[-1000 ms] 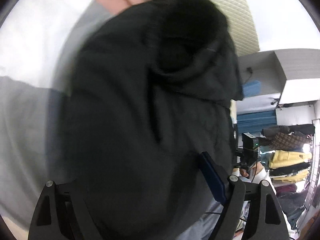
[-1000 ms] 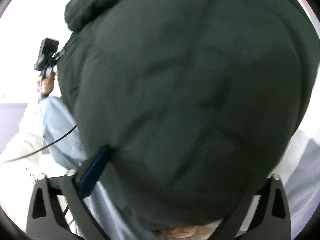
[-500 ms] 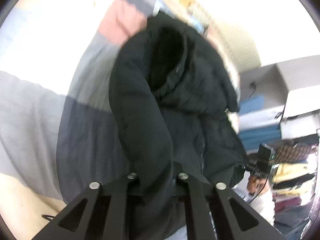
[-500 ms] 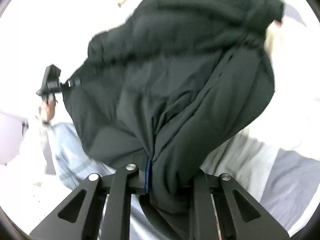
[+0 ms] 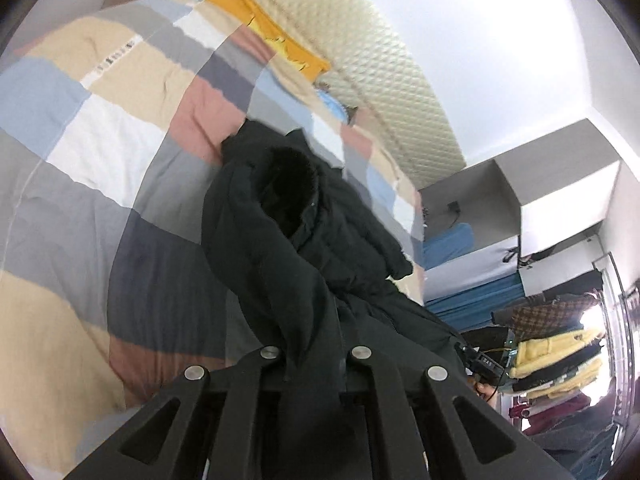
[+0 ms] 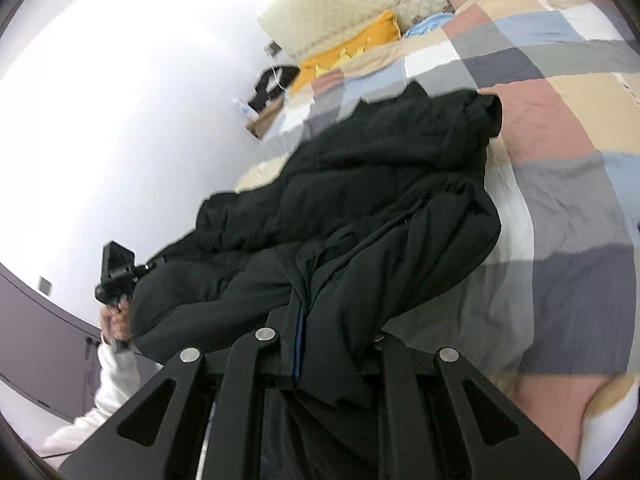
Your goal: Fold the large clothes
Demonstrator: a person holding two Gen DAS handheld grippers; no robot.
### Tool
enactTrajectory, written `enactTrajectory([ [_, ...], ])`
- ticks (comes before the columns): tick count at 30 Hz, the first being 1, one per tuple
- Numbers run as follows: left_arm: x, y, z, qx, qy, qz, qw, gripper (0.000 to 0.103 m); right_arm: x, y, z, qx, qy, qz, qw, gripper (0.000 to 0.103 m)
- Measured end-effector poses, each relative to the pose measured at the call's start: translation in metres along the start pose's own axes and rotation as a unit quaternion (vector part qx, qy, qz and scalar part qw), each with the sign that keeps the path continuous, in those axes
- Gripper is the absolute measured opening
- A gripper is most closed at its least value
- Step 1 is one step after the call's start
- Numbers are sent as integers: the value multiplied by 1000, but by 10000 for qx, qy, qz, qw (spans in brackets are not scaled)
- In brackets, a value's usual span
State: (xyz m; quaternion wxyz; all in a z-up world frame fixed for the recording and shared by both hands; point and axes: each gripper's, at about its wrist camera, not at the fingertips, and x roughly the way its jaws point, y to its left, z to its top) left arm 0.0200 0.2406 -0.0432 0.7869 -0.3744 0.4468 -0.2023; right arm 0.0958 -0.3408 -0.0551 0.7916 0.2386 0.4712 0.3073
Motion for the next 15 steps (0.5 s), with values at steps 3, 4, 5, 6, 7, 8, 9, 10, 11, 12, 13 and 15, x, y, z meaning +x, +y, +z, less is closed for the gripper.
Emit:
enactTrajectory([
  [3, -22, -20, -18, 66, -83, -68, 9999, 5, -17, 15, -19, 117, -158, 154, 9997, 13],
  [4, -28, -26, -26, 112, -103, -76, 9999, 5, -23, 16, -23, 163, -180, 172, 9996, 13],
  [5, -38, -33, -33, 162, -131, -100, 9997, 5, -25, 20, -27, 184, -195, 182, 9995, 13],
  [6, -44, -37, -37, 190, -148, -116, 9996, 5, -30, 22, -31, 220, -237, 200, 9993, 13],
  [7, -48, -39, -42, 216, -163, -117, 9996, 5, -35, 24, -35, 268, -279, 236, 9990, 13],
  [8, -55, -43, -47, 245, -177, -118, 9995, 5, -42, 27, -43, 298, -305, 262, 9987, 14],
  [9, -58, -44, -50, 256, -186, -122, 9994, 5, -46, 28, -46, 338, -347, 286, 9984, 14],
  [10, -61, -47, -53, 267, -197, -126, 9994, 6, -51, 30, -49, 371, -390, 308, 9981, 14],
  [11, -65, -49, -55, 279, -223, -141, 9993, 6, -56, 31, -51, 406, -435, 323, 9977, 14],
  [12, -67, -51, -57, 305, -247, -150, 9991, 6, -59, 30, -52, 437, -470, 336, 9974, 14],
  [13, -70, -53, -57, 324, -274, -148, 9990, 6, -61, 30, -52, 483, -513, 344, 9969, 14],
  [15, -70, -54, -55, 360, -328, -89, 9988, 6, -61, 26, -47, 614, -573, 369, 9958, 15],
])
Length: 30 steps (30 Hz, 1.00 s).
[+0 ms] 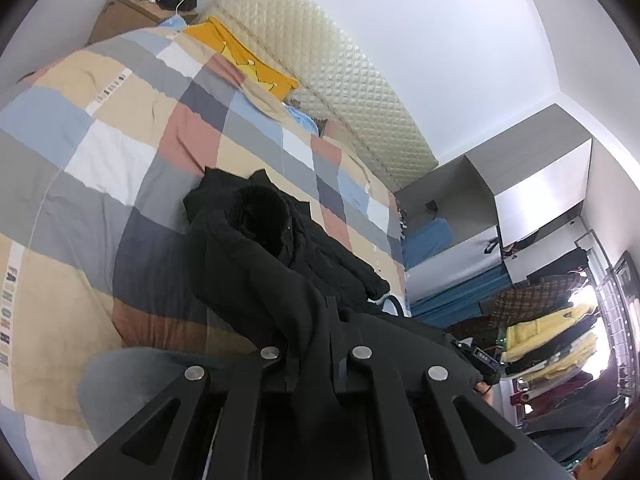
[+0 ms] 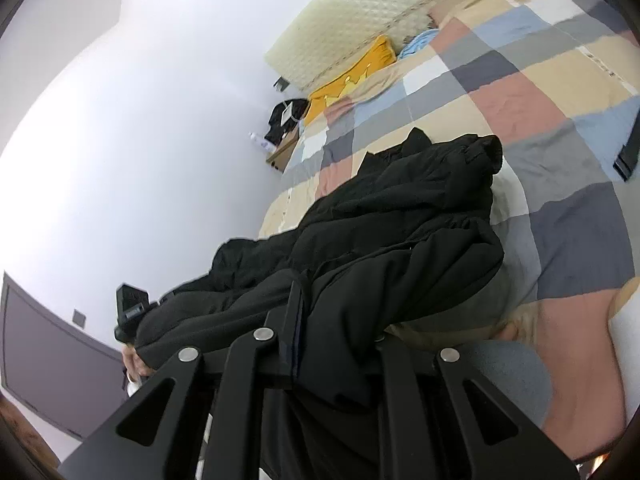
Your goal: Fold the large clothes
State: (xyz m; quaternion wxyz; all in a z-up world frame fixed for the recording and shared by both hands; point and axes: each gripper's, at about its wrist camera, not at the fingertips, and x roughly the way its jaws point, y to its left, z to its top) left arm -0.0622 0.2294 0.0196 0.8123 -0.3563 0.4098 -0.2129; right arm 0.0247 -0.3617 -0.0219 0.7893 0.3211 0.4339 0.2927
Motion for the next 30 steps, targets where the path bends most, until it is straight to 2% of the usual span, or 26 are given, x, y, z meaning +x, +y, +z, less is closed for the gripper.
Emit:
enactTrajectory([
  [5, 10, 1, 23, -47, -68, 185, 9998, 6, 1, -12, 21, 474, -264, 57, 9985, 17],
  [12, 56, 18, 87, -548, -43, 585, 9968, 7, 26, -27, 58, 970, -523, 91, 9939, 17],
  [15, 81, 28, 117, -630, 14, 957, 9934, 7, 45, -40, 74, 1376, -820, 183, 9869, 17],
  [18, 108, 39, 143, -665, 83, 1271, 9896, 8, 64, -57, 87, 1941, -1105, 361, 9741, 17],
  [20, 123, 48, 155, -830, 86, 1379, 9869, 9, 80, -69, 99, 2199, -1211, 198, 9678, 17],
  [22, 142, 51, 166, -779, 158, 1719, 9819, 9, 96, -83, 113, 2427, -1191, 64, 9627, 17],
  [25, 167, 54, 180, -586, 176, 2105, 9757, 10, 121, -104, 135, 2557, -935, -125, 9621, 18],
  [28, 196, 61, 194, -509, 262, 2327, 9709, 11, 142, -129, 151, 2878, -805, -425, 9534, 18],
  [30, 211, 63, 202, -433, 281, 2496, 9670, 11, 151, -136, 159, 2909, -711, -626, 9521, 18],
])
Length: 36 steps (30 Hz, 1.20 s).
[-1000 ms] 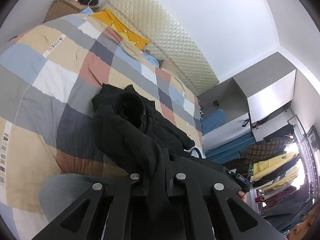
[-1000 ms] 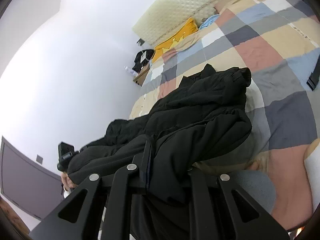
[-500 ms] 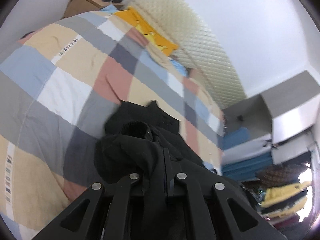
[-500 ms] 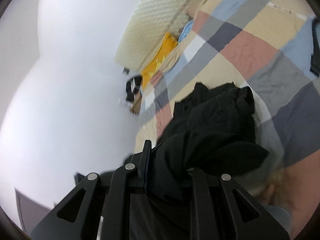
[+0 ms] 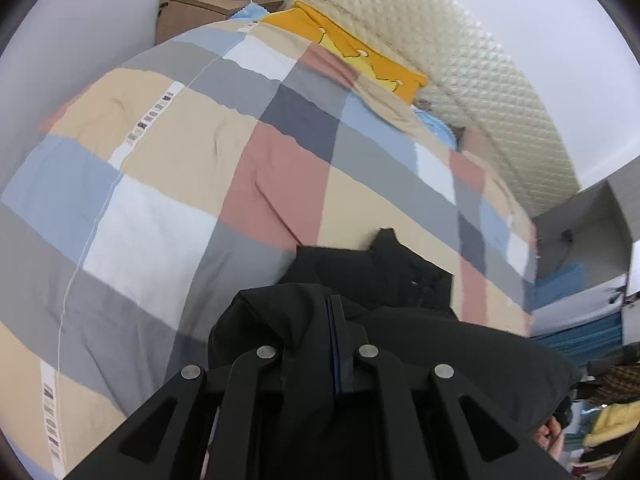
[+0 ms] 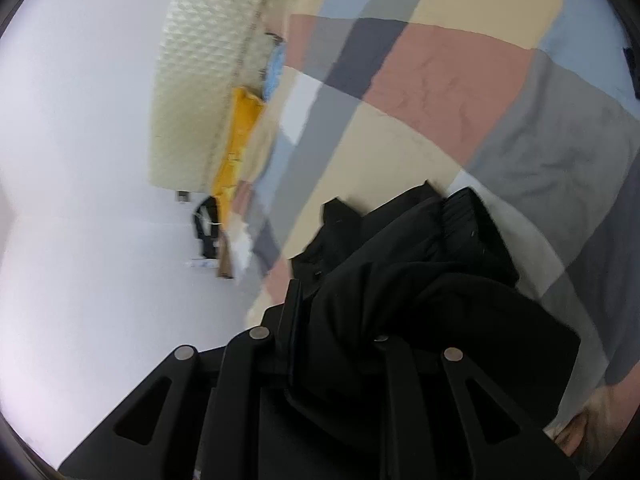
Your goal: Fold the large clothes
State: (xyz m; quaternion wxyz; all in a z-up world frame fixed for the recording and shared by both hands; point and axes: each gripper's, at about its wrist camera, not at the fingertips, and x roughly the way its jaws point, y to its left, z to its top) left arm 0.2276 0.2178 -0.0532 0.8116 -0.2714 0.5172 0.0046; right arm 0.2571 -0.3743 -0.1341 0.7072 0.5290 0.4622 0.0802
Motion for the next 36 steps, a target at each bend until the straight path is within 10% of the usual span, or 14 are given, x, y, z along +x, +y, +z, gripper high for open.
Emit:
enactTrajectory([
  [21, 134, -31, 44, 639, -123, 903, 9938, 11, 70, -31, 62, 371, 307, -407, 9980, 17],
  [36, 13, -9, 57, -303, -33, -359, 9989, 19, -14, 1, 63, 158, 37, -318, 9994, 33],
])
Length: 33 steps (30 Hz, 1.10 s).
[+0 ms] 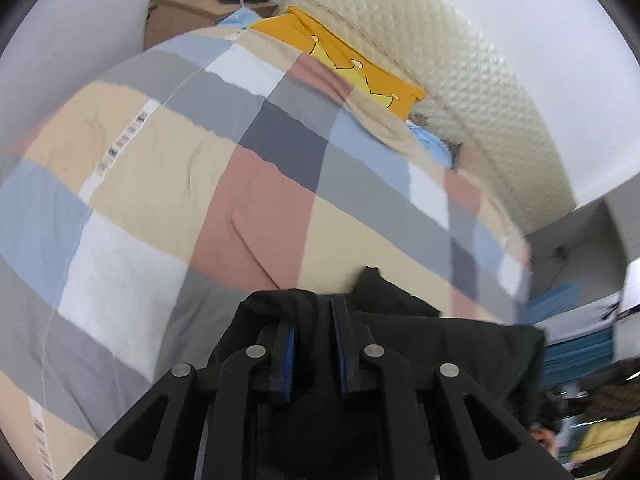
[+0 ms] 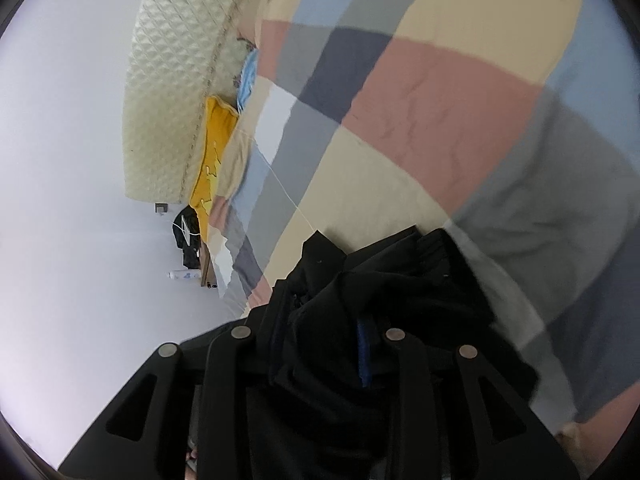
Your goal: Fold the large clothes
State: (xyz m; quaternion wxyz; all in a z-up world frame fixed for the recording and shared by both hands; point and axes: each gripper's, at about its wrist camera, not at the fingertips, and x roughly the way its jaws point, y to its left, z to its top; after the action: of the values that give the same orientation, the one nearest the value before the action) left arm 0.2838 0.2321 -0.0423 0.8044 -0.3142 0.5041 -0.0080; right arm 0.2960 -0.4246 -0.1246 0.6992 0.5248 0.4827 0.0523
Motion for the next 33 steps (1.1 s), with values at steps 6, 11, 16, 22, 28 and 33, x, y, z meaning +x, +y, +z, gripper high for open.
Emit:
enactTrajectory([
  [6, -69, -3, -10, 599, -759, 389, 9946, 61, -62, 30, -7, -823, -557, -380, 9943, 48],
  [11, -87, -25, -52, 1260, -1094, 136, 9859, 61, -80, 70, -38, -1888, -756, -586, 9773, 48],
  [16, -53, -54, -117, 1784, -1169, -468, 9759, 61, -52, 100, -109, -3330, -723, -693, 9376, 48],
  [22, 21, -94, -163, 2499, -1162, 31, 9613, 61, 15, 96, -170, -4558, -690, -1067, 8810, 52],
  [28, 69, -122, -165, 2906, -1415, 503, 9450, 61, 71, 90, -178, -4968, -1093, -1639, 8452, 56],
  [33, 105, -132, -137, 2825, -1567, 794, 9430, 61, 106, 97, -156, -4934, -1247, -1476, 8481, 73],
])
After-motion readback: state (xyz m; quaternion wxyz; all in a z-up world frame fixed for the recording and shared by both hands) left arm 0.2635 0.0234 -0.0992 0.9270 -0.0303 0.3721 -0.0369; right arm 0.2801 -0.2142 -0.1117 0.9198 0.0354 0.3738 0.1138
